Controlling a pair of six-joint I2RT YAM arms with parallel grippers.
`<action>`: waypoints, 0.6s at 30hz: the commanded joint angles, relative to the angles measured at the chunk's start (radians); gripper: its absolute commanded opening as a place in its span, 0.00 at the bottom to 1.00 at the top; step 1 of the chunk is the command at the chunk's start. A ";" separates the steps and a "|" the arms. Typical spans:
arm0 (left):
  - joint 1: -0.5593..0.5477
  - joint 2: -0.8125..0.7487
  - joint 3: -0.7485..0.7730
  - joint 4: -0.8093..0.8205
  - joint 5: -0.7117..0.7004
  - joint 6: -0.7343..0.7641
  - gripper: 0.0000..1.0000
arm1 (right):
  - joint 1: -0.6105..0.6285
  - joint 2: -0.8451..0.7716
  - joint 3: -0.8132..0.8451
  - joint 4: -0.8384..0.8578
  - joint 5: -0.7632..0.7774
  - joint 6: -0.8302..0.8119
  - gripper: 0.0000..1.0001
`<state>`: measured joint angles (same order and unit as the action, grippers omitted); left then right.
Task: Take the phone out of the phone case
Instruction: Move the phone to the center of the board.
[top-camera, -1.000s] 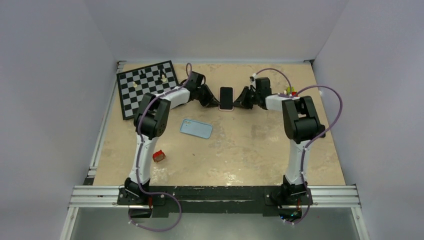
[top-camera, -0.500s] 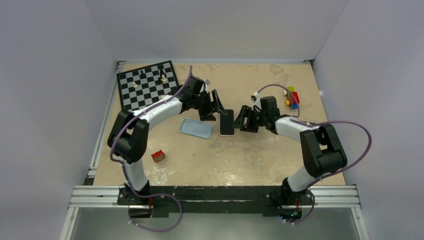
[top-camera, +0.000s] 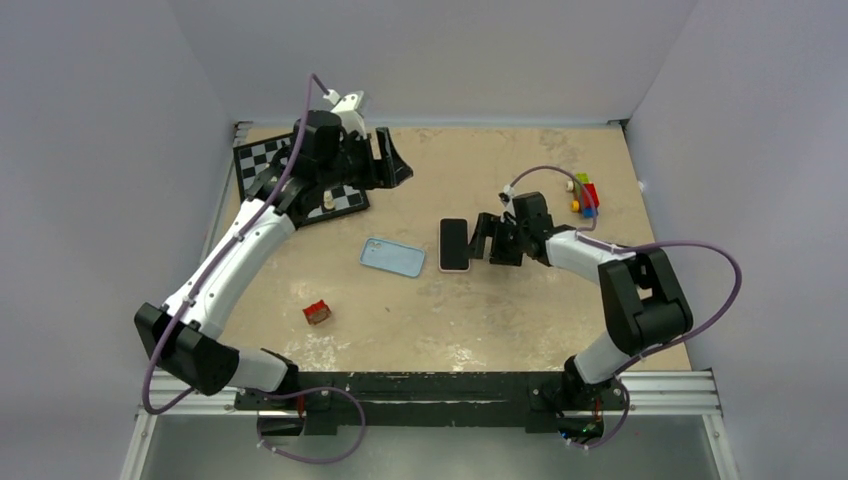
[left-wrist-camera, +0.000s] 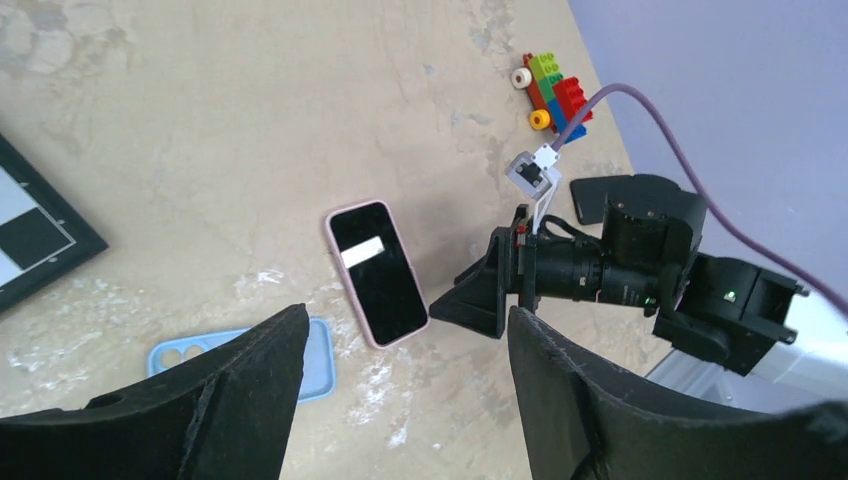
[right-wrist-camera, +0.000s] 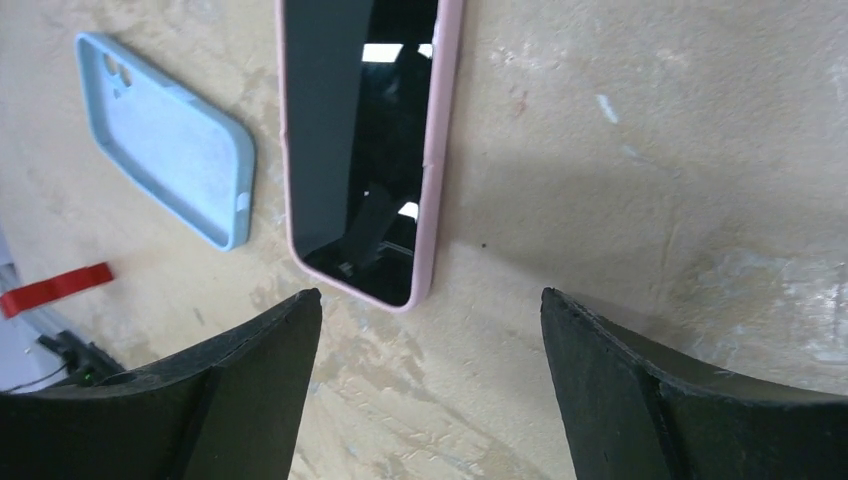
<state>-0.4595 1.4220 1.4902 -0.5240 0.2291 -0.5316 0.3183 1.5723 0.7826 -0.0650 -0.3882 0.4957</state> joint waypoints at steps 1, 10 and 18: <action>-0.002 -0.071 -0.053 -0.020 -0.083 0.114 0.77 | 0.036 0.027 0.108 -0.065 0.172 0.010 0.87; -0.002 -0.135 -0.075 -0.004 -0.100 0.118 0.76 | 0.171 0.161 0.341 -0.214 0.456 0.123 0.91; 0.002 -0.150 -0.078 0.000 -0.077 0.103 0.75 | 0.284 0.394 0.683 -0.538 0.669 0.147 0.92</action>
<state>-0.4603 1.3022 1.4151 -0.5480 0.1436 -0.4343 0.5625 1.9244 1.3842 -0.4206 0.1413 0.6094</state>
